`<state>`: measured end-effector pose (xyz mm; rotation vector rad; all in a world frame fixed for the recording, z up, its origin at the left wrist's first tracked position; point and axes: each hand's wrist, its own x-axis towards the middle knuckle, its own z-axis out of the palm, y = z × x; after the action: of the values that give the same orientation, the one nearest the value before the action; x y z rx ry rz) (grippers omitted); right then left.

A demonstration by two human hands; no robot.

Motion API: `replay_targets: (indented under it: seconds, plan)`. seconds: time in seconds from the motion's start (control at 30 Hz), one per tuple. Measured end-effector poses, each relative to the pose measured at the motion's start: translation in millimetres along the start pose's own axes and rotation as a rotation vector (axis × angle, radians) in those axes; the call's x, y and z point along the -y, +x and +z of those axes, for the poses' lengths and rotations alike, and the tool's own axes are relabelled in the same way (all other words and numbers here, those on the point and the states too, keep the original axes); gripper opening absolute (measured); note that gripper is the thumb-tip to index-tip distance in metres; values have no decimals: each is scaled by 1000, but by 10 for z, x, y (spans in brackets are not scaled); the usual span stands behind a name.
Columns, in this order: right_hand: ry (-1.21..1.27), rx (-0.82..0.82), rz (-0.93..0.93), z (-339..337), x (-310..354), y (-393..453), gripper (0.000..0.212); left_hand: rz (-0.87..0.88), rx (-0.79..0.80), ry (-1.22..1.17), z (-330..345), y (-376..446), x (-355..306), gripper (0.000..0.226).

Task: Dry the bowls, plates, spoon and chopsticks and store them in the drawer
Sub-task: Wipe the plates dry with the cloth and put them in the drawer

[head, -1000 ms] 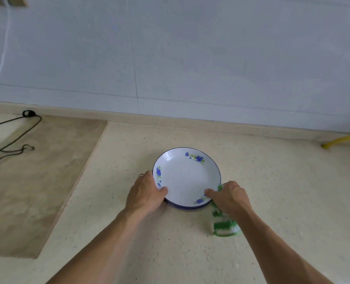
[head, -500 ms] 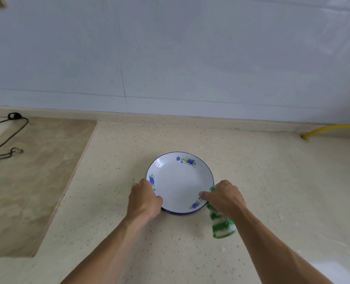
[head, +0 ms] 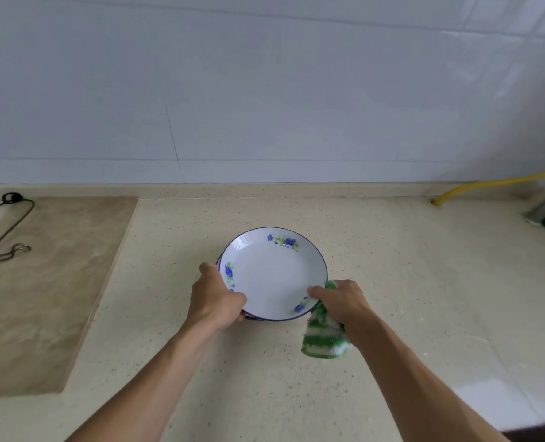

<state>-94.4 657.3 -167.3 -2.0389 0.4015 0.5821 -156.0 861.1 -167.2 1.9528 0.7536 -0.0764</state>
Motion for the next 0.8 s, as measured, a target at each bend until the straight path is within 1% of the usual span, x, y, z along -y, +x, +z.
replay_targets:
  seconds: [0.13,0.27,0.33,0.4,0.47,0.53,0.63,0.73,0.8]
  plan:
    - [109,-21,19,-372,-88,-316,15,50,51,-34,58,-294,-302,45]
    - [184,-51,38,-824,-285,-572,16,67,135,-95,291,-597,-532,52]
    - [223,-81,31,-1119,-422,-712,17,84,182,-100,492,-809,-666,49]
    - [253,-116,25,-1440,-588,-854,16,107,231,-131,730,-1031,-815,35]
    - [299,-149,23,-1828,-821,-1011,15,91,266,-203,1039,-1312,-997,21]
    - [339,-167,39,-2162,-1046,-1150,16,65,283,-282,1335,-1573,-1131,20]
    - [396,-171,39,-2682,-1421,-1350,18,75,282,-350,1841,-2012,-1313,21]
    - [431,-196,36,-3220,-1831,-1532,18,60,295,-419,2412,-2469,-1427,27]
    - [441,-231,48,-3610,-2157,-1640,17,40,331,-438,2831,-2798,-1518,31]
